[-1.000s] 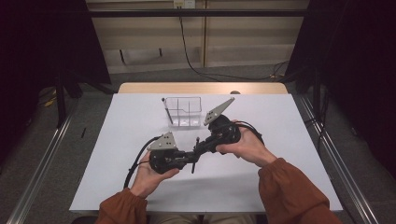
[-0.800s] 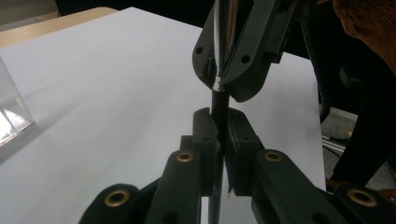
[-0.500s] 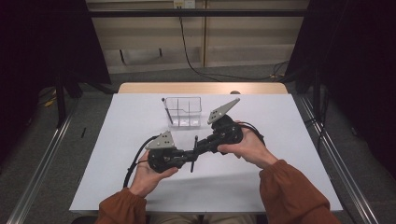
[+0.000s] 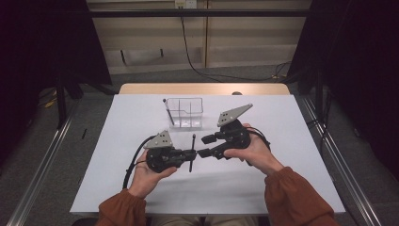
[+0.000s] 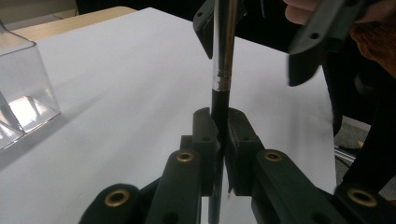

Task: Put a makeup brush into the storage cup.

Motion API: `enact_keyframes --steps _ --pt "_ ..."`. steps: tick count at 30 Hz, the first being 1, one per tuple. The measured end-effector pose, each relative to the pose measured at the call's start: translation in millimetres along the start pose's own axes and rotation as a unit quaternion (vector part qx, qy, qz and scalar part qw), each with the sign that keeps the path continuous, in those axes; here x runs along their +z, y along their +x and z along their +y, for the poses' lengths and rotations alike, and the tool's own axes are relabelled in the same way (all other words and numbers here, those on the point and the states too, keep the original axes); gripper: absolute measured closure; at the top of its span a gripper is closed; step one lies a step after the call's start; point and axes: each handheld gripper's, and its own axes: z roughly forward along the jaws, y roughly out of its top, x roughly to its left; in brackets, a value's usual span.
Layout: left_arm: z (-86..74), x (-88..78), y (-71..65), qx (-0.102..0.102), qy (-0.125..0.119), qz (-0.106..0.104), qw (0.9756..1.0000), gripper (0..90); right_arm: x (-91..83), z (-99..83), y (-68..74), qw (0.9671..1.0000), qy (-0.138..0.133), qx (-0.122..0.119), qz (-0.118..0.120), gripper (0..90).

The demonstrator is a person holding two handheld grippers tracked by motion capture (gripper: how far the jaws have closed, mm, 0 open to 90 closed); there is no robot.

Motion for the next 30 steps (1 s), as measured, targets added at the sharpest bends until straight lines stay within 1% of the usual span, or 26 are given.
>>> enact_keyframes --steps 2,3,4,5,6,7,8,9,10,11,12,14,15,17,19,21,23,24,26,27,28,30 --pt "0.3 -1.4 0.8 0.000 -0.002 0.001 1.0000 84.1 -0.4 -2.8 -0.4 1.0000 -0.001 0.001 -0.009 33.4" --pt "0.6 -2.0 1.3 0.003 -0.002 0.004 1.0000 84.1 -0.8 -4.9 -0.6 0.9999 -0.002 0.004 -0.011 30.0" --pt "0.4 -2.4 1.1 -0.001 -0.004 0.003 1.0000 84.1 -1.0 -6.0 -0.8 0.9999 -0.002 0.006 -0.012 27.3" --pt "0.6 -3.1 1.3 0.001 -0.003 0.005 1.0000 84.1 -1.4 -7.5 -1.3 0.9998 0.001 0.010 -0.019 22.1" --pt "0.5 -3.2 1.1 0.000 -0.003 0.005 1.0000 84.1 -1.6 -10.1 -1.6 0.9996 -0.006 0.014 -0.025 18.2" --pt "0.6 -4.0 1.3 0.001 -0.003 0.006 1.0000 84.1 -1.6 -11.4 -1.9 0.9995 -0.010 0.017 -0.025 17.1" --pt "0.6 -4.4 1.6 0.002 -0.004 0.007 1.0000 84.1 -1.8 -14.5 -2.4 0.9993 -0.013 0.022 -0.025 12.3" --pt "0.6 -4.8 1.7 0.001 -0.004 0.008 1.0000 84.0 -2.0 -17.0 -2.8 0.9991 -0.014 0.025 -0.032 8.3" --pt "0.7 -5.1 2.0 0.000 -0.004 0.009 0.9999 84.1 -2.5 -18.9 -3.8 0.9989 -0.012 0.031 -0.034 6.1" --pt "0.9 -5.1 2.3 -0.002 -0.005 0.009 0.9999 84.1 -3.5 -20.8 -4.7 0.9987 -0.016 0.034 -0.034 3.9" --pt "1.5 -5.2 2.1 -0.001 -0.006 0.010 0.9999 84.1 -4.9 -23.0 -4.5 0.9984 -0.026 0.030 -0.039 3.2" --pt "2.3 -5.4 1.2 0.003 -0.005 0.010 0.9999 84.0 -7.5 -26.6 -5.1 0.9984 -0.035 0.028 -0.036 2.0" --pt "2.4 -5.5 0.8 0.001 -0.005 0.009 0.9999 84.0 -8.7 -28.4 -5.4 0.9982 -0.039 0.028 -0.035 0.8" --pt "2.6 -6.9 1.7 0.002 -0.004 0.014 0.9999 84.1 -11.3 -31.3 -6.9 0.9979 -0.043 0.036 -0.032 2.3" --pt "3.0 -10.1 3.1 0.005 -0.004 0.018 0.9998 84.0 -14.8 -33.5 -9.7 0.9976 -0.046 0.049 -0.019 3.3" --pt "3.3 -13.0 4.1 0.004 -0.006 0.021 0.9998 84.1 -19.0 -35.1 -10.7 0.9970 -0.048 0.054 -0.028 1.9" --pt "4.1 -17.0 6.0 0.006 -0.004 0.026 0.9996 84.0 -22.2 -36.4 -9.8 0.9967 -0.050 0.049 -0.042 1.8" --pt "4.0 -17.8 6.5 0.003 -0.008 0.027 0.9996 84.0 -23.4 -37.4 -8.9 0.9965 -0.049 0.047 -0.049 1.7" --pt "4.6 -21.3 8.2 0.003 -0.009 0.032 0.9994 84.0 -24.8 -39.0 -7.5 0.9962 -0.050 0.042 -0.057 1.8" --pt "4.8 -22.5 8.9 0.003 -0.009 0.035 0.9993 84.0 -25.5 -41.1 -7.2 0.9953 -0.059 0.043 -0.065 2.5" --pt "4.9 -23.4 9.3 0.002 -0.011 0.036 0.9993 84.0 -26.2 -43.7 -7.8 0.9948 -0.062 0.048 -0.066 3.1" --pt "5.4 -24.6 9.9 0.004 -0.010 0.038 0.9992 84.0 -27.0 -49.5 -9.2 0.9945 -0.059 0.054 -0.067 2.5"
